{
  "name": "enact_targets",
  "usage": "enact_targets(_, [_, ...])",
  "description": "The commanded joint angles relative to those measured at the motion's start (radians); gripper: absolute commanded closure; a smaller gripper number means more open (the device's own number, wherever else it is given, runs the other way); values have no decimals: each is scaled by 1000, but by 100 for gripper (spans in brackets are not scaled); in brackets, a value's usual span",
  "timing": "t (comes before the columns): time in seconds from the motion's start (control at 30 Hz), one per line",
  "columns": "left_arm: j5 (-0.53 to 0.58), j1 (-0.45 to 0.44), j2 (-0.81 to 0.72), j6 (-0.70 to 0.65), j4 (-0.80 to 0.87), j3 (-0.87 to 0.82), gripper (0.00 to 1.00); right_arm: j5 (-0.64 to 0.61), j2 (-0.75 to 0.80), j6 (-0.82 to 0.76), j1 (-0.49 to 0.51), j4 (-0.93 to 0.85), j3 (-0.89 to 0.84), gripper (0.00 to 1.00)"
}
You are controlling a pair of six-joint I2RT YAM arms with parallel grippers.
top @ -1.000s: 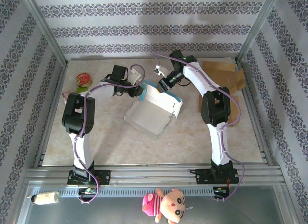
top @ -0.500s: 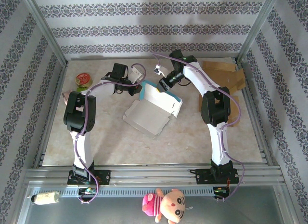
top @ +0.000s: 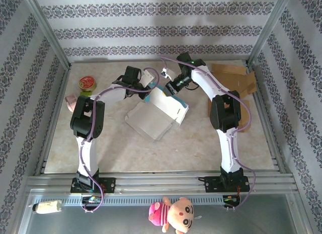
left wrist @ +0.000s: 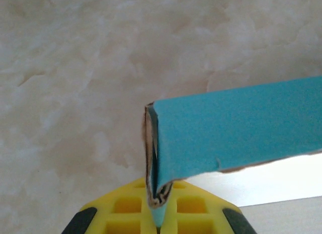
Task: Fold the paper box
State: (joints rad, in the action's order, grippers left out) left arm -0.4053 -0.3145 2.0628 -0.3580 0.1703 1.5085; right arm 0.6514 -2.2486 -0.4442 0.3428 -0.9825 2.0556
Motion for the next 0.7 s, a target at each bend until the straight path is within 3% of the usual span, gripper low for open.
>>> enact_targets(0.0, [39, -20, 37, -21, 20, 24, 100, 50, 38, -13, 21, 6, -25, 68])
enact_targets(0.17, [61, -32, 30, -29, 4, 8, 91, 50, 49, -11, 19, 23, -42, 68])
enact_targets(0.27, [59, -32, 15, -26, -16, -15, 100, 48, 53, -11, 17, 27, -50, 67])
enact_targets(0.47, [61, -31, 0, -28, -44, -42, 100, 48, 63, -7, 9, 47, -71, 67])
enact_targets(0.57, [49, -31, -32, -21, -96, -86, 76, 47, 66, -7, 9, 50, -73, 66])
enact_targets(0.67, [25, -30, -82, -4, -156, -139, 72, 50, 71, -7, 9, 50, -75, 66])
